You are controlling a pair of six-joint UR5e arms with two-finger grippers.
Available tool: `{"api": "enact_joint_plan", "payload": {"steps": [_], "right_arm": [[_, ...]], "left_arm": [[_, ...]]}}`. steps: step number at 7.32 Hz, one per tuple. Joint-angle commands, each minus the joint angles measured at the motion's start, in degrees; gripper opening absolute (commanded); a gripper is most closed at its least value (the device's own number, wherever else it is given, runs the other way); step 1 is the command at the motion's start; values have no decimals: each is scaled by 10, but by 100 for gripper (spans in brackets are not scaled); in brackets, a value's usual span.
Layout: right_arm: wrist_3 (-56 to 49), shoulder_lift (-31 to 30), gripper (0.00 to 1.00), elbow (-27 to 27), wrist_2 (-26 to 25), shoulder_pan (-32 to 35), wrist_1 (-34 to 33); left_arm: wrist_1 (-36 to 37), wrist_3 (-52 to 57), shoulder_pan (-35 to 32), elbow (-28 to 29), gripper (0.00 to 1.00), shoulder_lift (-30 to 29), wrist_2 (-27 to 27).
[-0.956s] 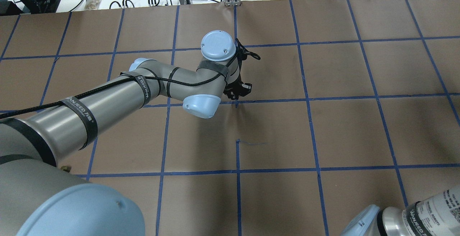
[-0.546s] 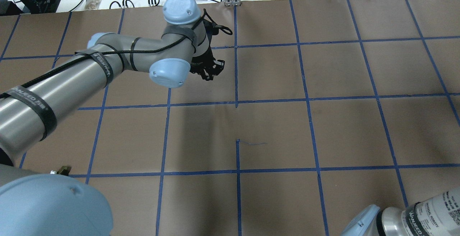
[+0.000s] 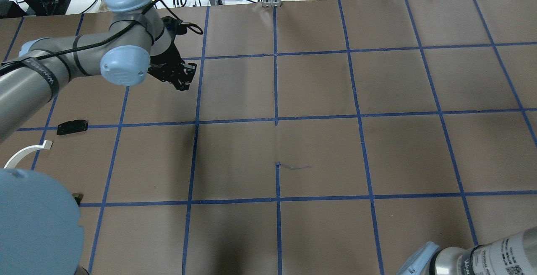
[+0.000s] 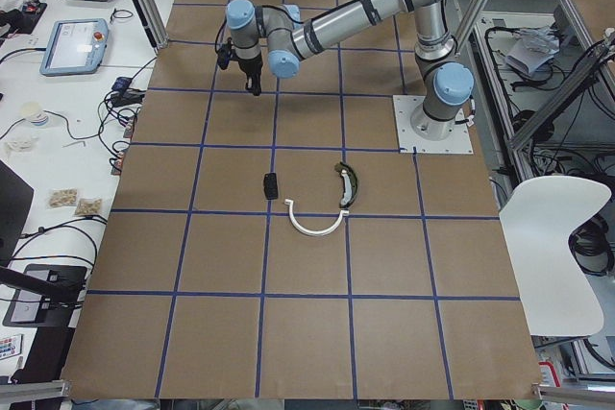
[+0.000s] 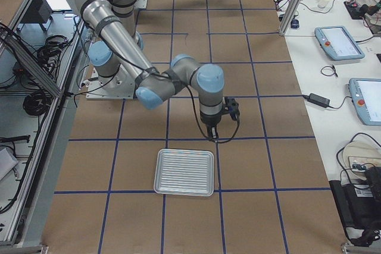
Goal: Place bearing gear from tray to pile
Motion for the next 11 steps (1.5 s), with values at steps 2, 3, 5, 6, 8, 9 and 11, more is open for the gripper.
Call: {"api": "enact_joint_plan", "payload": {"steps": [2, 3, 5, 6, 8, 9, 11], "right_arm": [[318, -142, 24, -4, -72, 214, 195], [428, -157, 24, -6, -72, 289, 226], [578, -134, 24, -52, -64, 430, 249], [623, -101, 24, -81, -61, 485, 250], [715, -27, 23, -120, 6, 577, 226], [739, 12, 24, -119, 19, 621, 189], [750, 106, 24, -117, 30, 696, 117]], "left_arm": [[-9, 142, 130, -62, 0, 42, 91], [-11, 211, 176, -65, 0, 57, 91], [-13, 319, 281, -66, 0, 60, 89], [-12, 360, 317, -66, 0, 52, 86], [-12, 328, 326, -73, 0, 33, 85], [-13, 311, 313, -84, 0, 31, 80], [-11, 275, 297, -108, 0, 21, 43]]}}
